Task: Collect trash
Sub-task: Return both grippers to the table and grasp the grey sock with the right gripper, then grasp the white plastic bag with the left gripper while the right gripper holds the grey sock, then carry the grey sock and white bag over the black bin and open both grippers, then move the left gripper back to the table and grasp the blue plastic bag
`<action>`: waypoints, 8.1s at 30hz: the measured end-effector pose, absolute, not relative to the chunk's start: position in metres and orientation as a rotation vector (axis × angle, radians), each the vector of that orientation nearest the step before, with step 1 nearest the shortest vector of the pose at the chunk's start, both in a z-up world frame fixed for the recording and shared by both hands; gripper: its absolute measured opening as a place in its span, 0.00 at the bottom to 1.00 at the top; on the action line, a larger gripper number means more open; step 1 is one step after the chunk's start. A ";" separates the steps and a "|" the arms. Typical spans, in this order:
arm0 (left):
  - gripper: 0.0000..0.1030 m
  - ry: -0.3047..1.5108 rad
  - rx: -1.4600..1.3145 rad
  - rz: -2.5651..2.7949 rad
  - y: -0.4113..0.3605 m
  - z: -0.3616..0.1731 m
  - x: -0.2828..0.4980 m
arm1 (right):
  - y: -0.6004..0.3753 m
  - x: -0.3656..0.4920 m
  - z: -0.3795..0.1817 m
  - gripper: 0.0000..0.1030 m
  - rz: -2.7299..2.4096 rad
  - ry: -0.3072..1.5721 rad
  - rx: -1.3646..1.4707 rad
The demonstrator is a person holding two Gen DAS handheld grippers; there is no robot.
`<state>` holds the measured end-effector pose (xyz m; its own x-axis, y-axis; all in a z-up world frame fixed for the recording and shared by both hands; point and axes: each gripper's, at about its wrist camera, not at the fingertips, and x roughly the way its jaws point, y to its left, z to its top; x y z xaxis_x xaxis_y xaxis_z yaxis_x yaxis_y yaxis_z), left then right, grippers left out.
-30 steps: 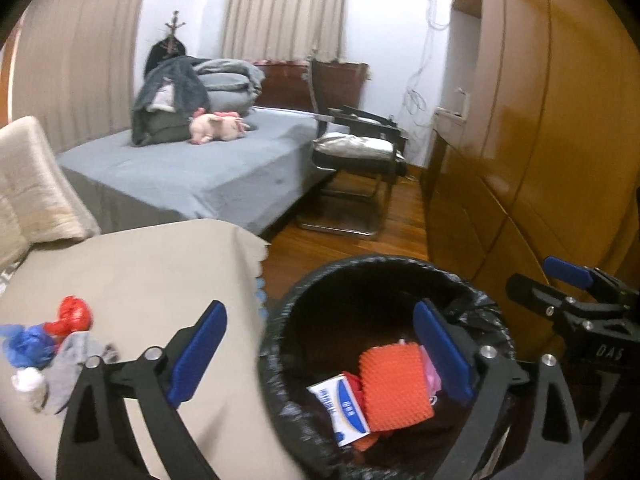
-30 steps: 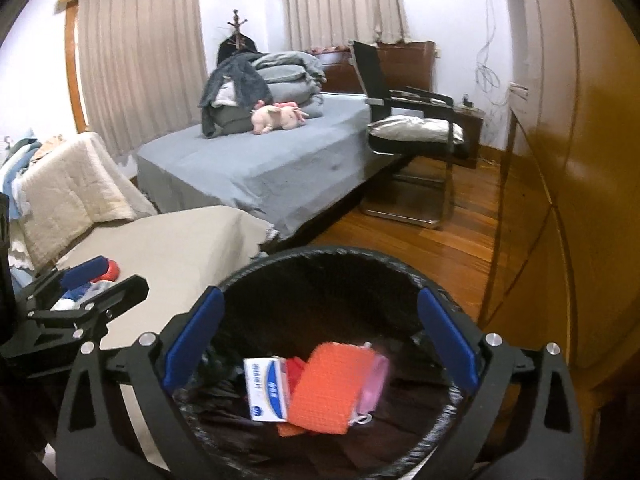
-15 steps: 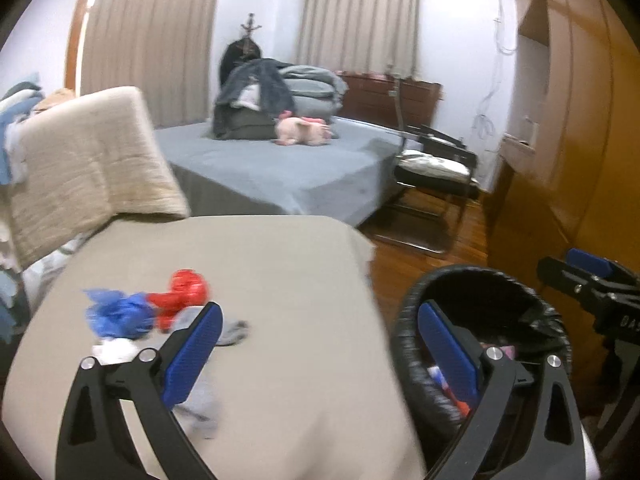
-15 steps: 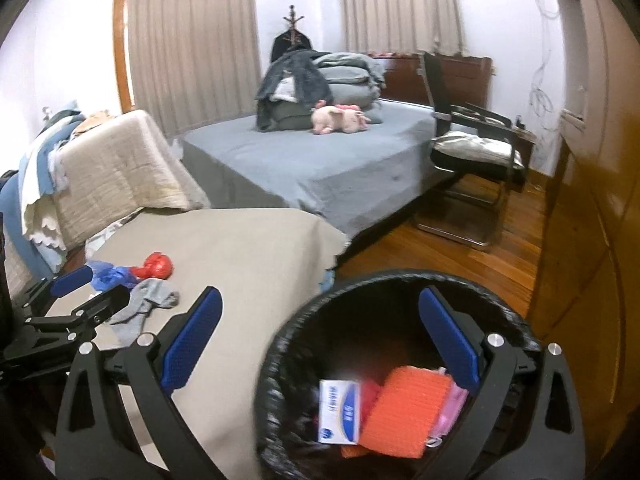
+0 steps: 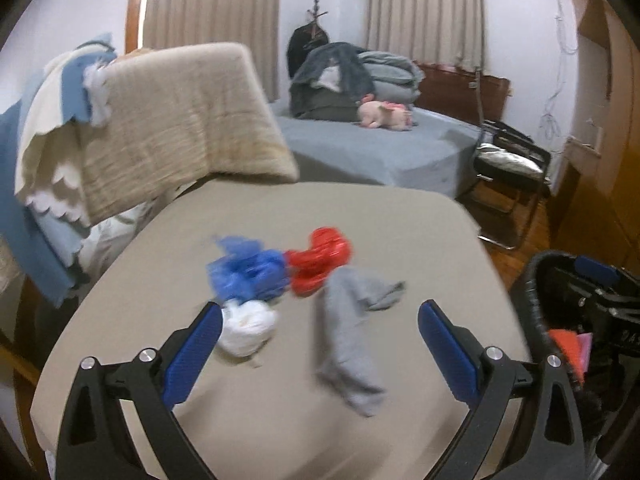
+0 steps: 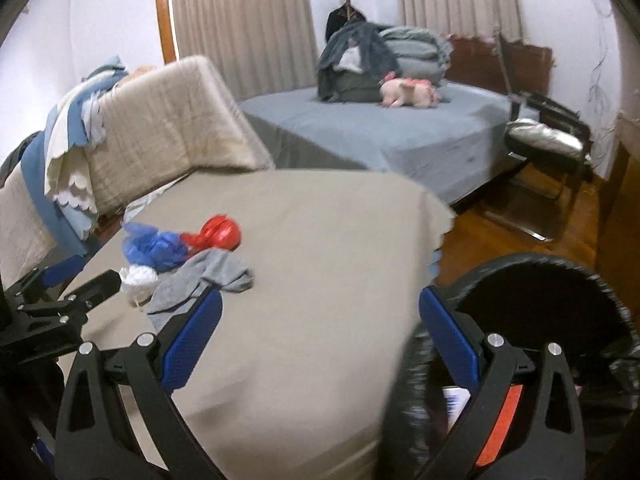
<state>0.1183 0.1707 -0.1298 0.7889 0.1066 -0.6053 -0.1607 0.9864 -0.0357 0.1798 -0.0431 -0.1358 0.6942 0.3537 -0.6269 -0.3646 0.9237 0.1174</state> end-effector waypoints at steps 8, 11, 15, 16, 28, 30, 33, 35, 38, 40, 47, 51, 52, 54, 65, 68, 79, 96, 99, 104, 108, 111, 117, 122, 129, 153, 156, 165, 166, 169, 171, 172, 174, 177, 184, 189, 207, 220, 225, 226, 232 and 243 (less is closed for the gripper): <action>0.93 0.683 -0.118 0.221 0.215 -0.157 0.120 | 0.014 0.204 -0.167 0.93 0.462 0.751 -0.039; 0.93 0.692 -0.124 0.244 0.232 -0.165 0.122 | 0.036 0.211 -0.172 0.93 0.501 0.762 -0.047; 0.92 0.700 -0.141 0.276 0.254 -0.173 0.121 | 0.072 0.220 -0.180 0.93 0.548 0.783 -0.068; 0.92 0.701 -0.148 0.284 0.260 -0.175 0.121 | 0.079 0.221 -0.182 0.93 0.555 0.790 -0.071; 0.92 0.709 -0.192 0.303 0.288 -0.185 0.121 | 0.121 0.248 -0.211 0.93 0.535 0.868 -0.157; 0.92 0.706 -0.193 0.300 0.289 -0.185 0.122 | 0.123 0.252 -0.213 0.93 0.541 0.884 -0.171; 0.92 0.712 -0.196 0.292 0.288 -0.186 0.126 | 0.124 0.251 -0.214 0.84 0.549 0.885 -0.184; 0.92 0.716 -0.200 0.283 0.286 -0.186 0.129 | 0.122 0.246 -0.214 0.72 0.558 0.887 -0.196; 0.92 0.722 -0.193 0.265 0.279 -0.186 0.132 | 0.116 0.243 -0.213 0.55 0.561 0.884 -0.189; 0.92 0.726 -0.189 0.255 0.275 -0.187 0.135 | 0.110 0.242 -0.212 0.43 0.566 0.883 -0.178; 0.92 0.745 -0.196 0.201 0.255 -0.186 0.146 | 0.094 0.237 -0.203 0.11 0.616 0.882 -0.143; 0.92 0.738 -0.192 0.169 0.241 -0.182 0.145 | 0.085 0.231 -0.195 0.10 0.624 0.871 -0.127; 0.92 0.738 -0.190 0.163 0.239 -0.182 0.145 | 0.081 0.229 -0.191 0.10 0.626 0.866 -0.121; 0.92 0.748 -0.184 0.155 0.235 -0.184 0.149 | 0.078 0.227 -0.187 0.10 0.628 0.861 -0.114; 0.42 0.835 -0.250 0.082 0.221 -0.205 0.158 | 0.061 0.222 -0.171 0.10 0.615 0.844 -0.096; 0.33 0.822 -0.253 0.086 0.220 -0.200 0.153 | 0.061 0.219 -0.168 0.10 0.617 0.837 -0.093; 0.31 0.759 -0.242 0.064 0.202 -0.165 0.126 | 0.042 0.202 -0.141 0.10 0.623 0.792 -0.073; 0.31 0.662 -0.199 -0.036 0.141 -0.111 0.114 | -0.010 0.174 -0.103 0.10 0.572 0.725 -0.043; 0.31 0.646 -0.191 -0.053 0.132 -0.105 0.116 | -0.022 0.171 -0.096 0.10 0.554 0.709 -0.032; 0.31 0.628 -0.177 -0.086 0.114 -0.095 0.120 | -0.044 0.166 -0.084 0.10 0.525 0.681 -0.022; 0.31 0.615 -0.167 -0.115 0.098 -0.089 0.123 | -0.063 0.162 -0.076 0.10 0.492 0.661 -0.014; 0.31 0.609 -0.158 -0.144 0.085 -0.084 0.127 | -0.078 0.160 -0.071 0.10 0.463 0.650 -0.007; 0.31 0.594 -0.136 -0.205 0.053 -0.076 0.134 | -0.114 0.158 -0.066 0.10 0.398 0.631 0.008; 0.31 0.592 -0.123 -0.261 0.024 -0.075 0.141 | -0.145 0.156 -0.064 0.10 0.336 0.620 0.017; 0.31 0.592 -0.095 -0.337 -0.015 -0.076 0.152 | -0.188 0.150 -0.068 0.10 0.248 0.620 0.031; 0.31 0.675 -0.017 -0.553 -0.129 -0.114 0.191 | -0.281 0.151 -0.116 0.14 0.026 0.710 0.078; 0.39 0.694 -0.022 -0.582 -0.134 -0.119 0.194 | -0.288 0.151 -0.121 0.17 0.009 0.726 0.080; 0.73 0.699 -0.038 -0.570 -0.115 -0.125 0.187 | -0.296 0.144 -0.129 0.76 -0.048 0.735 0.082; 0.75 0.692 -0.037 -0.554 -0.109 -0.124 0.184 | -0.296 0.143 -0.129 0.82 -0.048 0.729 0.083; 0.87 0.675 -0.038 -0.503 -0.094 -0.119 0.178 | -0.290 0.139 -0.125 0.90 -0.023 0.704 0.091; 0.91 0.667 -0.035 -0.475 -0.083 -0.116 0.176 | -0.282 0.138 -0.122 0.93 0.000 0.697 0.096; 0.93 0.663 -0.033 -0.456 -0.076 -0.115 0.174 | -0.277 0.139 -0.120 0.93 0.013 0.692 0.101; 0.94 0.657 -0.045 -0.413 -0.059 -0.111 0.171 | -0.267 0.139 -0.117 0.93 0.041 0.684 0.108; 0.94 0.649 -0.070 -0.362 -0.034 -0.107 0.169 | -0.247 0.144 -0.111 0.93 0.074 0.677 0.095; 0.94 0.622 -0.099 -0.230 0.023 -0.100 0.160 | -0.205 0.159 -0.104 0.94 0.149 0.671 0.075; 0.94 0.609 -0.117 -0.135 0.065 -0.100 0.152 | -0.169 0.172 -0.105 0.94 0.203 0.665 0.067; 0.94 0.666 -0.151 0.141 0.192 -0.144 0.160 | -0.037 0.229 -0.141 0.94 0.364 0.697 0.000; 0.93 0.791 -0.195 0.170 0.224 -0.197 0.198 | -0.003 0.252 -0.170 0.94 0.372 0.748 -0.043; 0.84 0.831 -0.217 0.154 0.226 -0.208 0.209 | 0.001 0.255 -0.175 0.94 0.373 0.755 -0.056; 0.81 0.838 -0.223 0.149 0.227 -0.209 0.209 | 0.002 0.256 -0.175 0.94 0.373 0.756 -0.057; 0.60 0.856 -0.254 0.126 0.231 -0.211 0.204 | 0.008 0.258 -0.175 0.94 0.381 0.758 -0.061; 0.56 0.767 -0.265 0.180 0.254 -0.185 0.184 | 0.040 0.263 -0.172 0.94 0.423 0.749 -0.069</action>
<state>0.1836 0.2540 -0.1855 0.7069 0.0640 -0.7044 -0.2560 0.9515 -0.1705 0.2635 0.0395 -0.1716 0.6523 0.3481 -0.6733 -0.3966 0.9137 0.0881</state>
